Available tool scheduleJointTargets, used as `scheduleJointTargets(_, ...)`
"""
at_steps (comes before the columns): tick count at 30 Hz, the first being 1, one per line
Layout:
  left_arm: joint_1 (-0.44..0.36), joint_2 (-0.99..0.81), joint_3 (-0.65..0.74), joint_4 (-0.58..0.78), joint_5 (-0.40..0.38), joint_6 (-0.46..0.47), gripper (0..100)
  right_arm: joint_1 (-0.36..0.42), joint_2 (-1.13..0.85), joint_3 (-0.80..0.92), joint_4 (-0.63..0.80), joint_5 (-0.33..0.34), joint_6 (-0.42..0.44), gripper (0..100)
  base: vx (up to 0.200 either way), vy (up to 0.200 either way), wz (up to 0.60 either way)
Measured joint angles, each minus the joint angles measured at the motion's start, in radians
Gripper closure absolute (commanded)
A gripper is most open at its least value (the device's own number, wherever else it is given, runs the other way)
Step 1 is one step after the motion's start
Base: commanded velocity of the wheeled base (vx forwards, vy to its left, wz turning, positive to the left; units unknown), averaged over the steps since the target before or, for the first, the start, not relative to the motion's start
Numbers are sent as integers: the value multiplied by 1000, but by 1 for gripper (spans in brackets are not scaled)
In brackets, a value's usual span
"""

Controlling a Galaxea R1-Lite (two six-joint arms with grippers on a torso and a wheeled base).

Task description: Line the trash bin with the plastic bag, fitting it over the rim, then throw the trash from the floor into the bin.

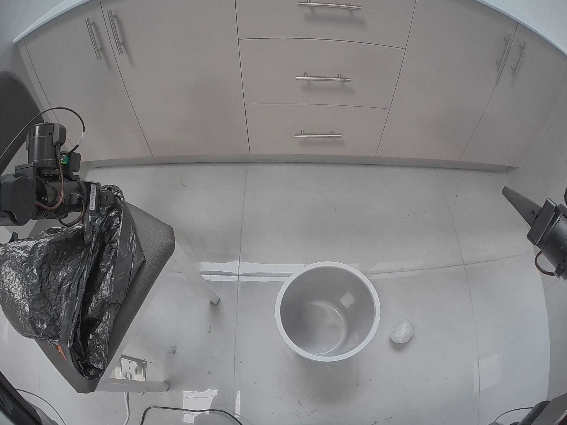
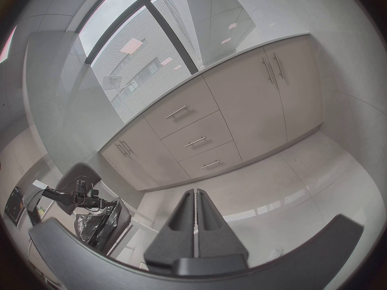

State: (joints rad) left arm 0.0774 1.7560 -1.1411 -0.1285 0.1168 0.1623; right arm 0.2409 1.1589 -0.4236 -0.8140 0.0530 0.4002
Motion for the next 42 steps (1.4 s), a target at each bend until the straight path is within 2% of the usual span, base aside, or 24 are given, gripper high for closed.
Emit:
scheduleJointTargets(9,4,5,34,-9,-2,4,0,-1,5,1,0,2,0,100,0,0,0)
scheduleJointTargets(15,8,52,19,-74,3,7,0,0,6,7,0,2,0,100,0,0,0)
scheduleJointTargets(16,9,57,15,-76,4,7,100,-1,7,7,0,3,0,100,0,0,0)
scheduleJointTargets(33,2,42,27,-76,-17,6,100,-1,9,9,-3,2,2,100,0,0,0)
scheduleJointTargets(36,0,23,38,-76,-58,0,100,0,7,9,-2,2,2,100,0,0,0)
scheduleJointTargets(39,-2,-1,49,-73,-131,-33,100,0,4,9,-2,1,1,100,0,0,0)
scheduleJointTargets(42,-3,-29,52,-64,-235,-141,100,-1,2,8,-3,1,2,100,0,0,0)
